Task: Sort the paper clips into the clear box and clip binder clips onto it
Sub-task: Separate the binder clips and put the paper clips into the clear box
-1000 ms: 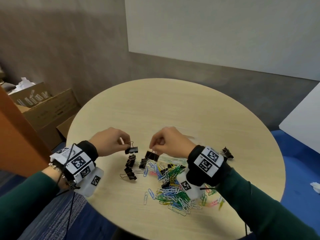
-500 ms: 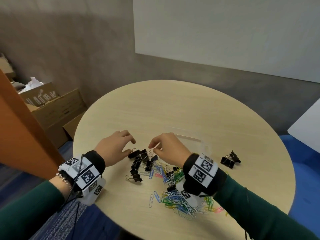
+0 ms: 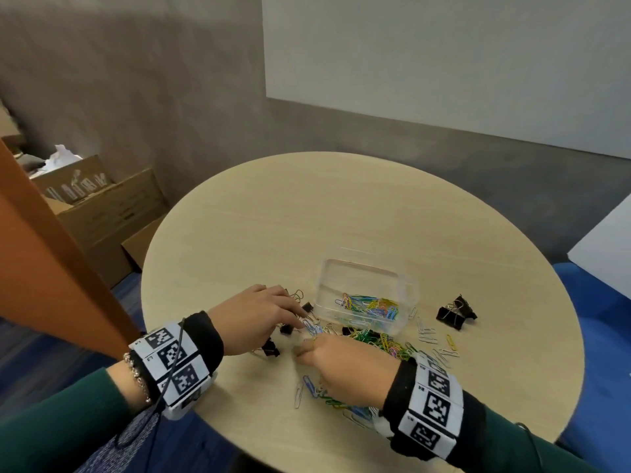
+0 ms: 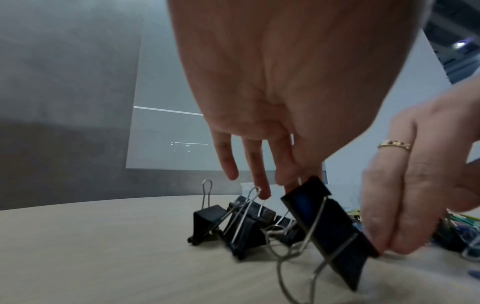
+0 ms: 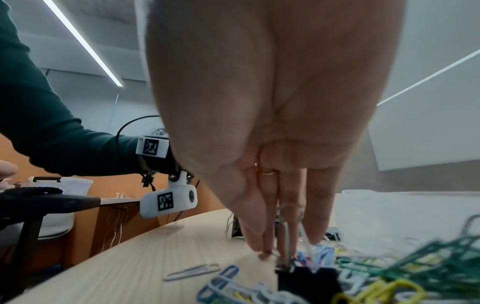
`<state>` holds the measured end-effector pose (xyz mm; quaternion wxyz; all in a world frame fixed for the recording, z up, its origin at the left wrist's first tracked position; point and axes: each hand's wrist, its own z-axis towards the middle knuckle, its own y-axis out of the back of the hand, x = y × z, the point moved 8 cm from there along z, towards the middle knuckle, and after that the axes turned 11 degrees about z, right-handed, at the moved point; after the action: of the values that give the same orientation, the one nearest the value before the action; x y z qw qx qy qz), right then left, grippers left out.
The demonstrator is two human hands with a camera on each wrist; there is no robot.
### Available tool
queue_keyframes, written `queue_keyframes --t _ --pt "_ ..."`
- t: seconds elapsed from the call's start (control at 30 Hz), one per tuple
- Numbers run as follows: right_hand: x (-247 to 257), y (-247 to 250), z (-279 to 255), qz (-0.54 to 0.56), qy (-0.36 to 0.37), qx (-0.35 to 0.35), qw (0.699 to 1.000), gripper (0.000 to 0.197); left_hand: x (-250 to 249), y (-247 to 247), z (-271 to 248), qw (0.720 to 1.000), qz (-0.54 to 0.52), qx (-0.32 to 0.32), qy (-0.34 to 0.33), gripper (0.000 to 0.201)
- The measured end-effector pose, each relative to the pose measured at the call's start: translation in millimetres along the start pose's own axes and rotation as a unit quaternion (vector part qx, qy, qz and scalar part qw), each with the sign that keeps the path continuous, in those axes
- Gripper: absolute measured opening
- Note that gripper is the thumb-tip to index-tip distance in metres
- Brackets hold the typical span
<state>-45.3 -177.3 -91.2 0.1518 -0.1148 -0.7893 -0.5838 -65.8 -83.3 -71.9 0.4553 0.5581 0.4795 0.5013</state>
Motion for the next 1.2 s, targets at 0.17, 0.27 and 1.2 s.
queue_keyframes --t 0.17,0.27,1.2 --pt "-13 19 -17 0.007 -0.037 -0.032 0.999 0.034 13 -1 -5 0.999 -0.008 0.008 0.036 0.049" --pt "-11 30 -12 0.015 -0.032 -0.058 0.998 0.038 15 0 -4 0.999 -0.017 0.017 0.049 0.049" --pt "-35 3 -93 0.073 -0.102 0.000 0.992 0.057 -60 -2 12 0.998 -0.058 -0.007 0.014 0.044"
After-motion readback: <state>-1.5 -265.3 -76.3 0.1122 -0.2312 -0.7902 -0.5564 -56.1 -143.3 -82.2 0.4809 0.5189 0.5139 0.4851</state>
